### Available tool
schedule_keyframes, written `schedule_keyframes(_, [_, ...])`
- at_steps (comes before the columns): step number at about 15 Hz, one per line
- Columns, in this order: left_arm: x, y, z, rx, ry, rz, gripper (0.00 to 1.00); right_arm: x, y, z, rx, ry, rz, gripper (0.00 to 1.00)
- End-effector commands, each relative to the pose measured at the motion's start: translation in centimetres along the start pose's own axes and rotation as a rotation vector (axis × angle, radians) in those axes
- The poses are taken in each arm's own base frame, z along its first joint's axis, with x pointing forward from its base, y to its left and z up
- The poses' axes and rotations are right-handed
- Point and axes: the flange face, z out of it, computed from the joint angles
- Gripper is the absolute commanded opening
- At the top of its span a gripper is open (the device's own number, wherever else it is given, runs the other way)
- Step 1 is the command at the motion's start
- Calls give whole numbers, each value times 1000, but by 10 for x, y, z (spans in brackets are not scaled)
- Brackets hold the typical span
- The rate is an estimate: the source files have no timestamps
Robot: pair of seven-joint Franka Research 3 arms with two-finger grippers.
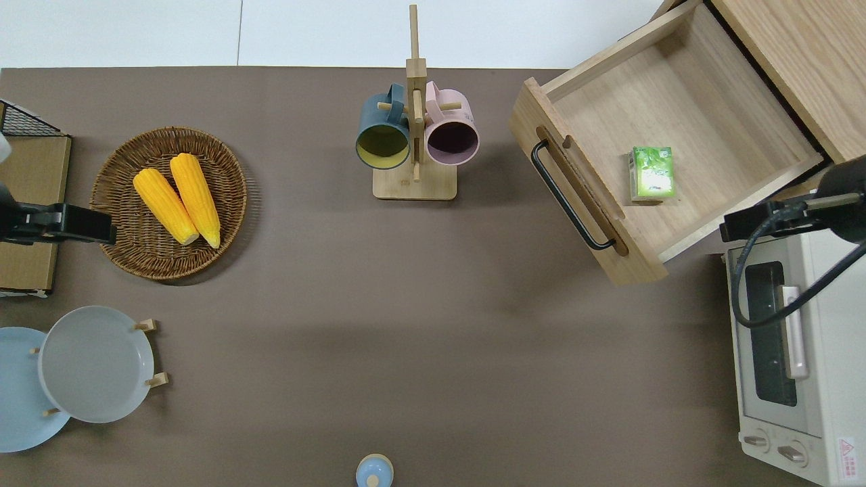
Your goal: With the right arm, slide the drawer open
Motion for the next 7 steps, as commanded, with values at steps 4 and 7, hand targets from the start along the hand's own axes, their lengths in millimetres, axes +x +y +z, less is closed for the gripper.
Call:
schedule_keyframes(4, [4, 0, -2, 16, 7, 8, 995, 0, 5, 5, -34, -4, -18, 987])
schedule_keyframes(7, [4, 0, -2, 14, 7, 8, 998, 1, 9, 5, -31, -7, -15, 987])
